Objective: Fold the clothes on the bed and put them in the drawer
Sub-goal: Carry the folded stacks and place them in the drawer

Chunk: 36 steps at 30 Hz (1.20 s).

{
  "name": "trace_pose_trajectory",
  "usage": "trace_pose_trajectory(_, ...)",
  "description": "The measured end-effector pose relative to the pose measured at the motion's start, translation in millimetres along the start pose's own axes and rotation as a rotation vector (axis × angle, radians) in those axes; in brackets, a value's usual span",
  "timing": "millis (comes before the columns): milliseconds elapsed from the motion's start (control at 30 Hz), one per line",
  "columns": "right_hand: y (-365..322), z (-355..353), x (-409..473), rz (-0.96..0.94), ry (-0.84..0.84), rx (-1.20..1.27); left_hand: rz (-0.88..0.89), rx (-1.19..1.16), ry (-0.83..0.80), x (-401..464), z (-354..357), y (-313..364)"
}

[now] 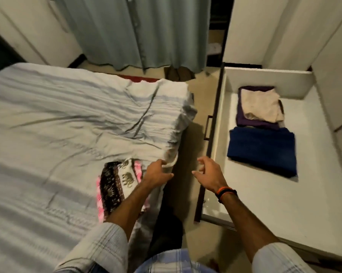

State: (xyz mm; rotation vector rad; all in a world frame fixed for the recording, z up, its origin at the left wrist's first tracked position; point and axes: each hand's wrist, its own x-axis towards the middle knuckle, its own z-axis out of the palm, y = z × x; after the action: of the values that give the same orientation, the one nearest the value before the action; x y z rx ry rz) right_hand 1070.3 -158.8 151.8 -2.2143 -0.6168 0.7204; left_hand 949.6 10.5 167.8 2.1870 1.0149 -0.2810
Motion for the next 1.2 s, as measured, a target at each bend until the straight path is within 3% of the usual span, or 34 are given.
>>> trace_pose_trajectory(300, -46.5, 75.6, -11.1, -0.158, -0.248, -0.114, -0.288, -0.199, 0.147, -67.3, -23.4, -101.4)
trace_pose_trajectory(633, -96.0, 166.6, 35.3, -0.112, -0.466, -0.224, -0.433, -0.355, 0.147, -32.1, -47.5, -195.6)
trace_pose_trajectory(967, -110.8, 255.0, 89.6, 0.136, -0.529, -0.293, -0.62, -0.483, 0.06, 15.5, -66.8, -293.6)
trace_pose_trajectory(1200, -14.0, 328.6, 148.2, 0.357, -0.505, -0.193, -0.735, -0.675, 0.009, 61.2, -34.6, -348.2)
